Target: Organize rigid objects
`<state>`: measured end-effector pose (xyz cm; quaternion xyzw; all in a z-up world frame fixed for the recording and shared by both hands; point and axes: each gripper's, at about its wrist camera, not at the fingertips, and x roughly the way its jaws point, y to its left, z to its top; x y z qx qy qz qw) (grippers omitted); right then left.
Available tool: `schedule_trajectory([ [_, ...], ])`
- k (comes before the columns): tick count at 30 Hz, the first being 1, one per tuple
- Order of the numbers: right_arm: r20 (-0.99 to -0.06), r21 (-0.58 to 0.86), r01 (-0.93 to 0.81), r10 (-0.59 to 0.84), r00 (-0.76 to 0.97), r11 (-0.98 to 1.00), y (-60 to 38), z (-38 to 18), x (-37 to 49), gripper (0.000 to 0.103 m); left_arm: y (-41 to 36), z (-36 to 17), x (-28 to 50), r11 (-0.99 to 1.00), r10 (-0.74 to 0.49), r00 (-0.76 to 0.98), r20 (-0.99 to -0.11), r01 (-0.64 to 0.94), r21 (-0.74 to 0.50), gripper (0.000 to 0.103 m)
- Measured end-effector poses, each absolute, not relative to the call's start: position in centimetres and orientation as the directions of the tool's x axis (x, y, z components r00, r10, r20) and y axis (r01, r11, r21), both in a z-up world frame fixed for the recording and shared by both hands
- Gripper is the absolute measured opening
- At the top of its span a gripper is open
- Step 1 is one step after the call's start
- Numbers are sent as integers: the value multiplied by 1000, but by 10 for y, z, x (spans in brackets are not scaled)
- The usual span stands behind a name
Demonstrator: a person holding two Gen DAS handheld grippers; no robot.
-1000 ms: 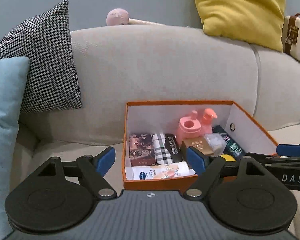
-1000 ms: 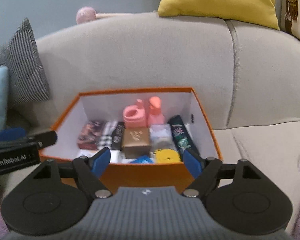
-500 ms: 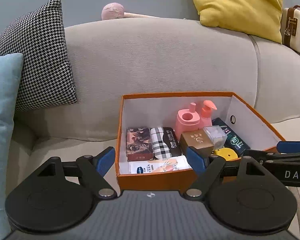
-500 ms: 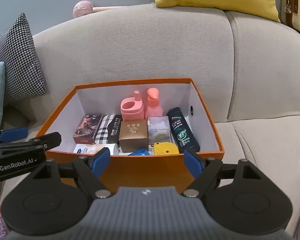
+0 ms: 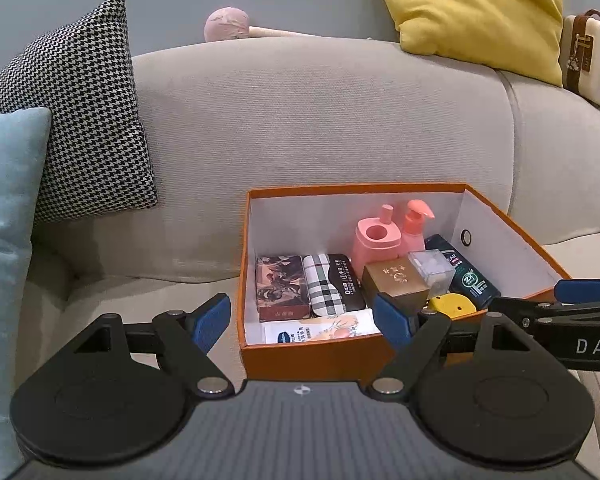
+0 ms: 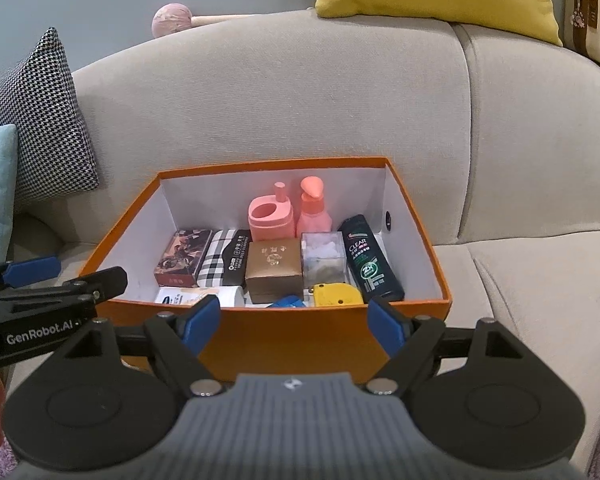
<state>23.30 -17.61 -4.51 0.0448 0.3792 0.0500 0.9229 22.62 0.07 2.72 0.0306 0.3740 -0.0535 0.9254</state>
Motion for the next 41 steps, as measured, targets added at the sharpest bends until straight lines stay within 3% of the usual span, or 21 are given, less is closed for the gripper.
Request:
schedule_trajectory([
  [41, -696, 98, -60, 111, 709, 993, -164, -42, 231, 84, 4, 30, 222, 992, -90, 715, -693, 127, 3, 94],
])
